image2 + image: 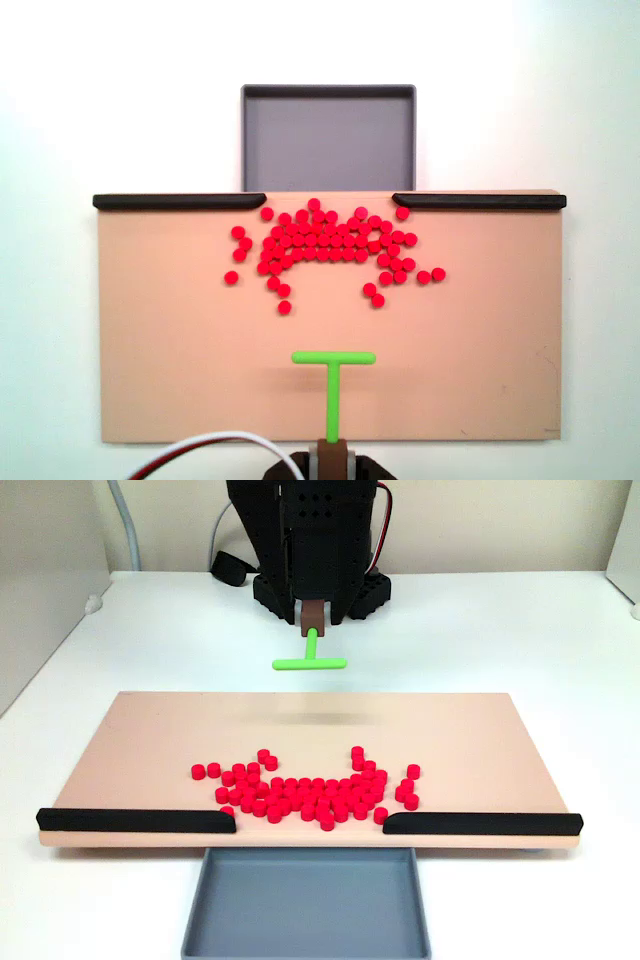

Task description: Gather the bottom side granules

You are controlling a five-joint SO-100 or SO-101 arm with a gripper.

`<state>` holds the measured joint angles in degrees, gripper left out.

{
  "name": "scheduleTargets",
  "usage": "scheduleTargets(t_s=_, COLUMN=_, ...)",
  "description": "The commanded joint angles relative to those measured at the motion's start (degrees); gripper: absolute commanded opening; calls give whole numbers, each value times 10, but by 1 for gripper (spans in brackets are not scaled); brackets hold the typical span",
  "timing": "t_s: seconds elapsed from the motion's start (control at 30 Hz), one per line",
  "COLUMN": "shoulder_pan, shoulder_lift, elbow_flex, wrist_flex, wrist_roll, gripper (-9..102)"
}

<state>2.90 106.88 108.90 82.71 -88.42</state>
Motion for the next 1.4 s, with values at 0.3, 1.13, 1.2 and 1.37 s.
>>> scheduleTargets(t_s=0.3, shoulder_pan=6, shoulder_lift=43, elbow_flex=-11, wrist_flex=25, wrist_roll=-17, gripper=0)
scheduleTargets(t_s=1.13, shoulder_pan=9, shoulder_lift=23, elbow_flex=-11, wrist_flex=25, wrist_roll=-44, gripper=0)
scheduleTargets(t_s=1.2, shoulder_pan=8, shoulder_lift=25, elbow_flex=-11, wrist_flex=25, wrist_roll=-44, gripper=0)
scheduleTargets(t_s=1.37, shoulder_pan=2, shoulder_lift=26, elbow_flex=-11, wrist_flex=25, wrist_roll=-32, gripper=0)
